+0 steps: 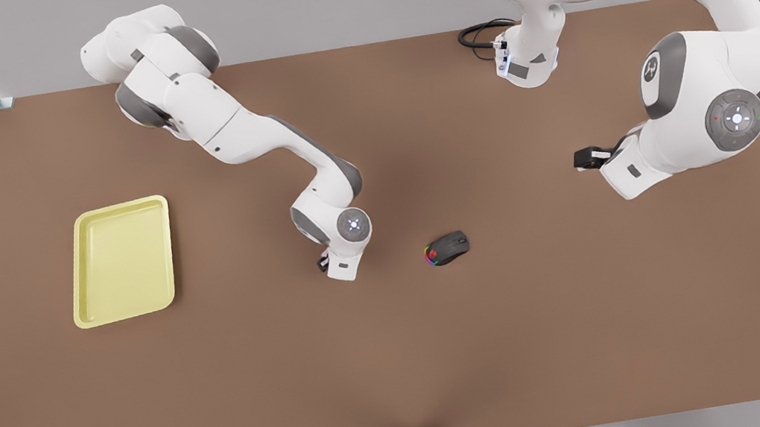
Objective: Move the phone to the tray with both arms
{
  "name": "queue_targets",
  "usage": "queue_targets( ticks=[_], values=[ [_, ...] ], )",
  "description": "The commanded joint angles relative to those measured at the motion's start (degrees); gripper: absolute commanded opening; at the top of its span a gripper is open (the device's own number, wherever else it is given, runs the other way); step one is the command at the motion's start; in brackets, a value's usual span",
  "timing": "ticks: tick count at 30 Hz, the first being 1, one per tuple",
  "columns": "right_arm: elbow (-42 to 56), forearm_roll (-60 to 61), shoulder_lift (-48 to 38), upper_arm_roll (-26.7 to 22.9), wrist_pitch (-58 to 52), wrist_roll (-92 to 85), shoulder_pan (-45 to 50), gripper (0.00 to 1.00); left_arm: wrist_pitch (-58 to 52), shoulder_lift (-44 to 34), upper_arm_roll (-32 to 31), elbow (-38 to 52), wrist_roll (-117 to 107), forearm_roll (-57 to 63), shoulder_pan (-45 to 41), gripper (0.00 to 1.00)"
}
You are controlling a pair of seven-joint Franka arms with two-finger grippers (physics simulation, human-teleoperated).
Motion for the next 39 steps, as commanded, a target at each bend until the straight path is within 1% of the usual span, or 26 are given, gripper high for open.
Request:
queue_targets(
  ticks=[1, 4, 5, 7, 8, 9, 10, 11, 12, 13, 15, 17, 18, 20, 21, 22, 25, 26, 27, 28, 29, 30, 31, 36, 38, 39],
  values=[
    [0.0, -0.1, -0.6, 0.0, 0.7, -2.5, -0.5, 0.80, 0.2, -0.1, -0.2, 0.0, 0.1, 0.0, 0.0, 1.00],
    [-0.1, 0.2, -2.3, 0.1, -0.6, -2.0, -0.9, 0.76, 0.2, 0.0, -0.2, 0.0, 0.0, 0.0, 0.0, 1.00],
    [-0.1, 0.4, -4.1, 0.1, -2.1, -1.9, -2.1, 0.76, 0.2, 0.0, -0.2, 0.0, 0.0, 0.0, 0.0, 1.00],
    [-5.0, 0.7, -11.0, 0.5, -2.7, -2.4, -6.7, 0.76, 0.2, 0.0, -0.2, 0.0, 0.0, -0.1, 0.0, 1.00],
    [-9.4, 0.8, -16.2, 0.7, -2.4, -2.5, -9.6, 0.76, 0.2, 0.0, -0.2, 0.0, 0.0, -0.1, 0.0, 1.00],
    [-13.0, 6.3, -20.4, 1.1, -1.8, -2.6, -12.2, 0.76, 0.2, 0.0, -0.2, 0.0, 0.0, -0.1, 0.0, 1.00],
    [-18.0, 8.1, -25.9, 1.1, -1.8, -3.3, -13.7, 0.76, 0.2, 0.0, -0.2, 0.1, 0.0, -0.1, 0.0, 1.00],
    [-25.4, 10.3, -32.4, 1.1, -0.8, -5.9, -15.1, 0.76, 0.2, -0.2, -0.3, 0.1, 0.1, -0.2, 0.0, 1.00],
    [-31.1, 13.0, -36.8, 1.1, 1.6, -10.1, -18.0, 0.76, 0.2, -0.8, -0.4, 0.5, -0.2, -0.2, 0.0, 1.00],
    [-34.1, 13.2, -39.0, 1.1, 2.6, -12.2, -20.8, 0.76, -0.2, -0.7, -0.3, 1.9, -0.4, -0.2, 0.0, 1.00],
    [-35.9, 13.3, -39.8, 1.1, 2.9, -19.8, -27.2, 0.76, -0.7, -1.1, -0.2, 2.1, -0.8, -0.2, 0.0, 1.00],
    [-42.6, 13.3, -42.9, 1.0, 6.5, -30.6, -34.6, 0.76, -0.5, -0.9, 0.3, 2.6, -1.5, 0.3, 0.0, 1.00],
    [-43.1, 13.3, -42.9, 0.8, 7.0, -34.1, -37.2, 0.76, -0.3, -1.0, 0.1, 2.6, -7.3, 1.0, 0.0, 1.00],
    [-44.6, 13.3, -42.8, 0.7, 7.1, -40.8, -44.4, 0.76, -0.3, -1.0, 0.1, 2.6, -7.6, 1.0, 0.0, 1.00],
    [-45.6, 13.3, -42.7, 0.7, 8.4, -42.1, -47.2, 0.77, -0.3, -1.0, 0.1, 2.6, -7.6, 1.0, 0.0, 1.00],
    [-48.1, 13.3, -42.7, 0.7, 12.2, -45.4, -50.6, 0.77, -0.3, -1.0, 0.1, 2.6, -7.6, 1.1, 0.0, 1.00],
    [-48.9, 12.7, -41.7, 0.0, 13.4, -45.8, -53.2, 0.77, -0.4, -1.2, 0.3, 2.7, -8.1, 1.1, 0.0, 1.00],
    [-48.9, 12.8, -40.8, 0.0, 13.8, -45.8, -53.2, 0.79, -0.4, -1.2, 0.4, 2.6, -8.2, 1.1, 0.0, 1.00],
    [-49.3, 12.8, -39.0, 0.0, 17.5, -45.7, -53.2, 0.82, -0.4, -1.3, 0.4, 2.7, -8.3, 1.1, 0.0, 1.00],
    [-49.4, 12.8, -37.4, 0.0, 18.9, -45.5, -53.3, 0.82, 0.2, -2.3, 0.3, 1.9, -8.8, 1.3, 0.0, 1.00],
    [-49.5, 12.8, -36.0, -0.1, 20.5, -45.5, -53.3, 0.83, 4.1, -5.3, 0.4, -2.1, -8.8, 2.5, -0.1, 1.00],
    [-49.9, 12.8, -35.5, -0.2, 20.6, -45.6, -54.0, 0.91, 7.5, -8.4, 0.5, -6.5, -8.8, 2.5, -0.2, 1.00],
    [-49.8, 12.8, -34.7, -0.2, 20.6, -45.6, -54.3, 1.00, 7.5, -8.2, 0.5, -6.2, -8.8, 2.5, -0.2, 1.00],
    [-47.0, 12.7, -35.8, -0.4, 19.3, -45.4, -54.1, 1.00, 7.5, -8.5, 0.4, -6.2, -8.9, 2.5, -0.4, 1.00],
    [-32.7, 11.9, -36.0, 0.7, 3.7, -41.9, -52.5, 1.00, 6.9, -8.7, 0.5, -6.2, -8.9, 2.5, -0.4, 1.00],
    [-24.4, 11.5, -36.1, 1.1, -5.6, -37.4, -49.1, 1.00, 6.9, -8.9, 0.5, -6.0, -9.0, 2.4, -0.4, 1.00]
  ],
)
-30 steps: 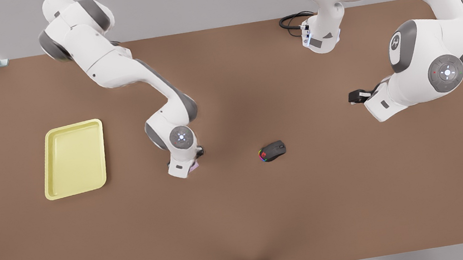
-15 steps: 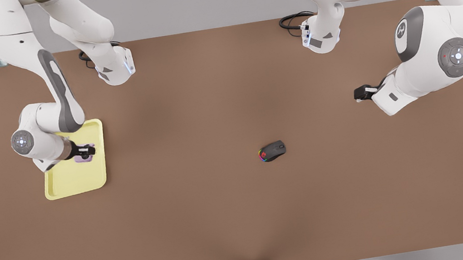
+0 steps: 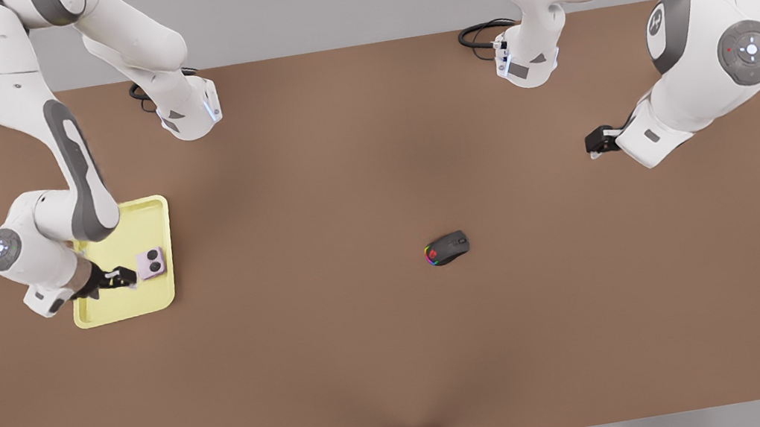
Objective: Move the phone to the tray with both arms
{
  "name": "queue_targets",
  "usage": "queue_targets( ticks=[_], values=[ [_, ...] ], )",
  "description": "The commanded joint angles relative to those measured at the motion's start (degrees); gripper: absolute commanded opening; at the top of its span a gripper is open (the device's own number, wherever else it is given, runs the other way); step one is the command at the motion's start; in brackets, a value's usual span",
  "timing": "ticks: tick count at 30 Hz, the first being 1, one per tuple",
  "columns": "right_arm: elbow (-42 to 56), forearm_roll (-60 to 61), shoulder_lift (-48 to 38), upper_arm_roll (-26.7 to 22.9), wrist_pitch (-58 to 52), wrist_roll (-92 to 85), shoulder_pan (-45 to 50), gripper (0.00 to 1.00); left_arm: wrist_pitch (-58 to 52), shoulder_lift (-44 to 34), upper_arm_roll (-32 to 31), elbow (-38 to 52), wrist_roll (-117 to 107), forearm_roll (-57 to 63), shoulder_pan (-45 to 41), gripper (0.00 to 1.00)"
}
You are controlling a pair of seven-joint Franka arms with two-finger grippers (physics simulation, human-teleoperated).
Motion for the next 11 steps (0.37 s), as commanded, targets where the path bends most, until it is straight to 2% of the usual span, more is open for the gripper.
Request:
queue_targets(
  ticks=[1, 3, 4, 6, 8, 11],
  values=[
    [12.6, -0.8, -0.2, 0.5, -25.1, 0.5, 5.3, 1.00, 0.6, -0.4, 0.0, 0.1, -2.8, 0.0, 0.0, 1.00],
    [27.5, -0.2, -0.3, 0.5, -40.0, 10.0, 10.9, 1.00, 0.0, -0.5, 0.0, 0.0, -2.8, 0.1, 0.0, 1.00],
    [29.2, -0.1, -1.8, 0.6, -42.6, 13.8, 12.5, 1.00, -0.1, -0.6, 0.0, 0.0, -2.8, 0.1, 0.0, 1.00],
    [27.7, 1.9, -6.8, 1.7, -43.7, 14.5, 12.8, 1.00, -0.7, -0.7, 0.0, 0.0, -2.8, 0.1, 0.0, 1.00],
    [21.9, 3.0, -11.9, 1.3, -42.4, 14.5, 12.1, 1.00, -0.7, -0.6, 0.0, 0.0, -2.8, 0.1, 0.0, 1.00],
    [22.9, 4.9, -12.0, 0.2, -42.4, 14.8, 12.1, 1.00, -1.1, 0.1, 0.0, 0.1, -2.7, 0.1, 0.0, 1.00]
  ],
)
